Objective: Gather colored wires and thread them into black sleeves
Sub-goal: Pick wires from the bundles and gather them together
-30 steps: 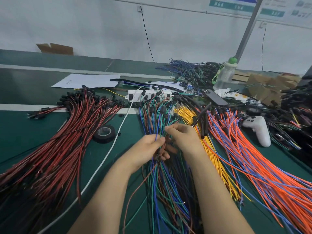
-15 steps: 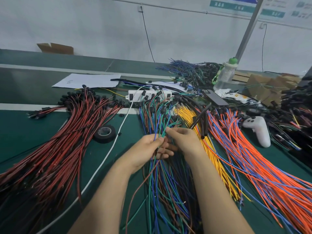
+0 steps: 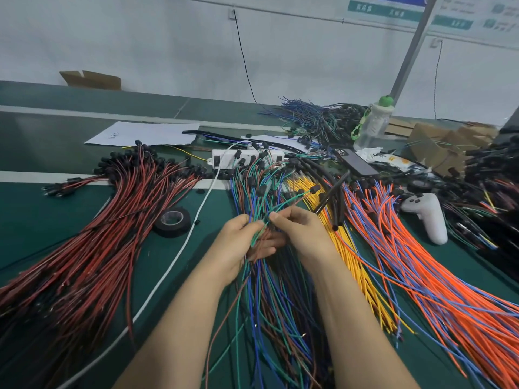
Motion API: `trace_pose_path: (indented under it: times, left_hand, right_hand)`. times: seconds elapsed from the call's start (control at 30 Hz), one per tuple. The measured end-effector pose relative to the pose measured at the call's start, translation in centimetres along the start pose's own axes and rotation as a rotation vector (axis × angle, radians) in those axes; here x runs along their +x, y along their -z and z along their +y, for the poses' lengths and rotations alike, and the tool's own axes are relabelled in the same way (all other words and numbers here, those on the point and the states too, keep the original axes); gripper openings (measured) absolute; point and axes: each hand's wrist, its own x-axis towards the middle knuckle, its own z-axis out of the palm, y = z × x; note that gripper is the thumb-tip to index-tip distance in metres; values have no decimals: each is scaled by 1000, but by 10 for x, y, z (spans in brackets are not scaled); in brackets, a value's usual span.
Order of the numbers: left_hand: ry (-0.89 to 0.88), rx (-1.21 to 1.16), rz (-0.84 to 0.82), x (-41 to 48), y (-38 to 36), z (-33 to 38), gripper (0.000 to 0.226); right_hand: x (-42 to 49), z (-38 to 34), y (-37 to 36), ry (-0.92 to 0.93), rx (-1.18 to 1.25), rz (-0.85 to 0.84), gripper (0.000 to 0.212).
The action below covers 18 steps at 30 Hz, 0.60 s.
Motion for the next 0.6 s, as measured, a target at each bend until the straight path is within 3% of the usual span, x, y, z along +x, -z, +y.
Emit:
trace_pose_path:
  times: [0.17,0.33,0.5,0.6]
  left_hand:
    - [-48,80,4,-2,0,-3,18]
    - [-79,172,-113,-7,-1,-1,10]
    - [-73,312,-148,-11,-2,1,10]
    - [-39,254,-159,-13,-3,4,10]
  right_hand:
    - [-1,2,0,-12,-97,57,20]
    - [0,0,-1,9,-174,124,11]
    - [0,-1,5,24,-210,147,25]
    - [1,0,1,100,-280,197,26]
